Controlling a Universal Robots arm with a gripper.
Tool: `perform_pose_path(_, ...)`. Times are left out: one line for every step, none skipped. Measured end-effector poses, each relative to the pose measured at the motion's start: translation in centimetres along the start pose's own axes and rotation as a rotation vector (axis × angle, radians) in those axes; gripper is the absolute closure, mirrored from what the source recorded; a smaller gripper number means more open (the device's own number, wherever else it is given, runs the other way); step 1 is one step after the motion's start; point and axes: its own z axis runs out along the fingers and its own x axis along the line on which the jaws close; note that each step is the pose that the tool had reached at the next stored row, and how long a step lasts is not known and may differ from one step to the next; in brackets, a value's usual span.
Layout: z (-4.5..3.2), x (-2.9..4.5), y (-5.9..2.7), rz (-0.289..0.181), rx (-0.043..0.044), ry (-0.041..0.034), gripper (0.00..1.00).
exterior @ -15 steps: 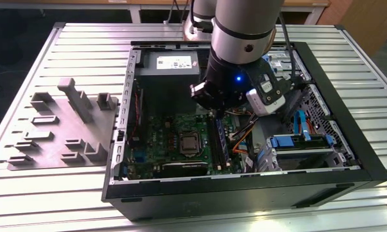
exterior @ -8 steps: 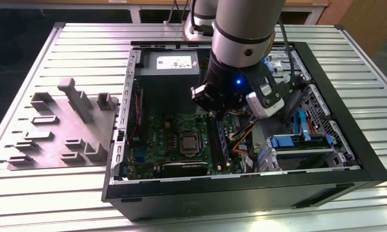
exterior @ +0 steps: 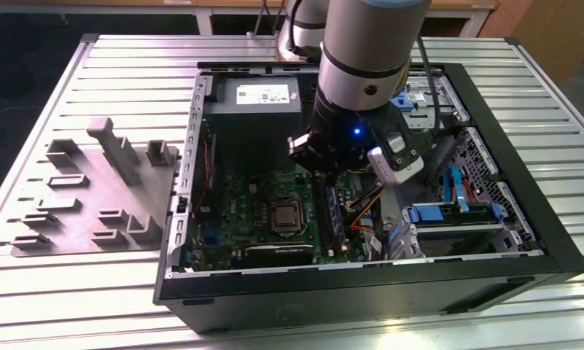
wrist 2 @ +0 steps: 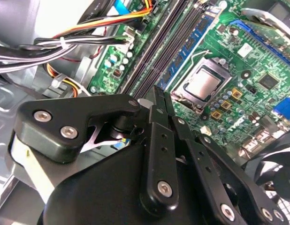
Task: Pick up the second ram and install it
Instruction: 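Insert the second ram into the second slot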
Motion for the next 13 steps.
perform_pose_path(0.1,0.0,-0.01,0.004,0.0,-0.0001,0.88)
perform_pose_path(0.21,0.0,-0.01,0.007,0.0,-0.0004,0.88)
perform_pose_path(0.3,0.0,-0.02,0.01,0.0,-0.0005,0.88)
perform_pose_path(0.39,0.0,-0.02,0.012,0.0,-0.0007,0.88)
perform_pose_path(0.46,0.0,-0.03,0.014,0.0001,-0.0007,0.88)
perform_pose_path(0.55,0.0,-0.04,0.015,0.0001,-0.0008,0.88)
perform_pose_path(0.65,0.0,-0.04,0.016,0.0001,-0.0009,0.88)
perform_pose_path(0.77,0.0,-0.05,0.018,0.0001,-0.001,0.88)
perform_pose_path(0.88,0.0,-0.05,0.02,0.0001,-0.0011,0.88)
perform_pose_path(0.99,0.0,-0.06,0.022,0.0,-0.0012,0.88)
perform_pose_path(1.08,0.0,-0.06,0.023,0.0,-0.0013,0.88)
perform_pose_path(1.14,0.0,-0.07,0.024,0.0,-0.0014,0.88)
perform_pose_path(1.19,0.0,-0.07,0.025,0.0001,-0.0014,0.88)
